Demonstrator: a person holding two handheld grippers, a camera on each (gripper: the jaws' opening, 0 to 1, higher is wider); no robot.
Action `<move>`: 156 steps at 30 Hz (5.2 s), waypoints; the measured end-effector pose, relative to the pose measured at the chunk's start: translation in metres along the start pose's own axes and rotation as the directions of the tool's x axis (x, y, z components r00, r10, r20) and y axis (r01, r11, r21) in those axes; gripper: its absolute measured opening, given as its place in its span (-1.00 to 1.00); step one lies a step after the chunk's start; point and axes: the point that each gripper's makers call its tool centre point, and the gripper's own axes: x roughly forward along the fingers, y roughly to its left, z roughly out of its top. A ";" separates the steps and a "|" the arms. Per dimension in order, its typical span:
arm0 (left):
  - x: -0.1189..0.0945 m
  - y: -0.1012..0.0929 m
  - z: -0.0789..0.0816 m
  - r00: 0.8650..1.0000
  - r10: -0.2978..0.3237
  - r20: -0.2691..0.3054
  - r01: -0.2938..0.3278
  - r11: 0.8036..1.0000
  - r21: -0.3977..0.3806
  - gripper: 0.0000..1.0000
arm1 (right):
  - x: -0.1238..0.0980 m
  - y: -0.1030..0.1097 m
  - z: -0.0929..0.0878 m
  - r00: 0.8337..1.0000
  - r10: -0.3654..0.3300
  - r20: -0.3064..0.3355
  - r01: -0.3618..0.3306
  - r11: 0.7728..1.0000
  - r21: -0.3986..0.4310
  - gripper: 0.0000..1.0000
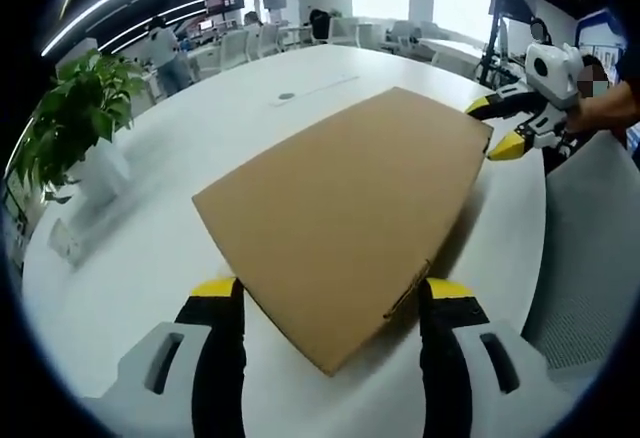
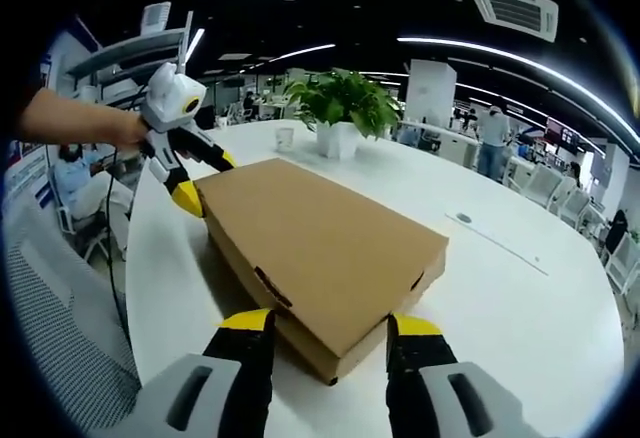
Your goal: Operate the shoe box by opening the lid, removing the specified soft item, and placing it in the target area until the item is outside and the box remains undamaged.
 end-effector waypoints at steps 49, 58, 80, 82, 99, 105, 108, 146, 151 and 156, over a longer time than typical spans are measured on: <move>-0.029 0.001 0.043 0.986 0.035 0.166 -0.017 0.994 -0.112 0.58 | -0.024 -0.007 0.053 0.992 0.005 0.124 -0.005 1.000 -0.001 -0.06; -0.033 0.007 0.055 0.979 0.052 0.195 -0.032 0.994 -0.109 0.55 | -0.026 -0.019 0.069 0.988 -0.013 0.151 0.017 1.000 -0.023 -0.15; -0.035 0.030 0.076 0.968 0.107 0.225 -0.081 0.990 -0.118 0.33 | -0.022 -0.045 0.091 0.981 -0.045 0.189 0.062 0.995 -0.083 -0.37; -0.036 0.033 0.078 0.968 0.117 0.223 -0.092 0.989 -0.118 0.29 | -0.021 -0.048 0.093 0.980 -0.049 0.193 0.066 0.995 -0.079 -0.40; -0.035 0.056 0.092 0.958 0.172 0.230 -0.140 0.979 -0.148 -0.03 | -0.014 -0.070 0.110 0.973 -0.076 0.219 0.096 0.992 -0.084 -0.54; -0.034 0.065 0.095 0.952 0.198 0.233 -0.164 0.974 -0.157 -0.17 | -0.011 -0.077 0.114 0.971 -0.087 0.222 0.110 0.990 -0.092 -0.61; -0.034 0.069 0.096 0.950 0.203 0.236 -0.167 0.972 -0.162 -0.22 | -0.010 -0.079 0.116 0.971 -0.090 0.222 0.113 0.989 -0.093 -0.63; -0.034 0.109 0.100 0.913 0.356 0.202 -0.313 0.925 -0.215 -0.95 | 0.001 -0.095 0.115 0.974 -0.104 0.203 0.124 0.988 -0.092 -0.78; -0.035 0.109 0.100 0.912 0.357 0.201 -0.314 0.924 -0.217 -0.95 | 0.003 -0.095 0.111 0.976 -0.106 0.192 0.125 0.988 -0.087 -0.77; -0.034 0.110 0.101 0.912 0.357 0.202 -0.312 0.924 -0.221 -0.95 | 0.005 -0.094 0.103 0.979 -0.105 0.173 0.121 0.989 -0.087 -0.78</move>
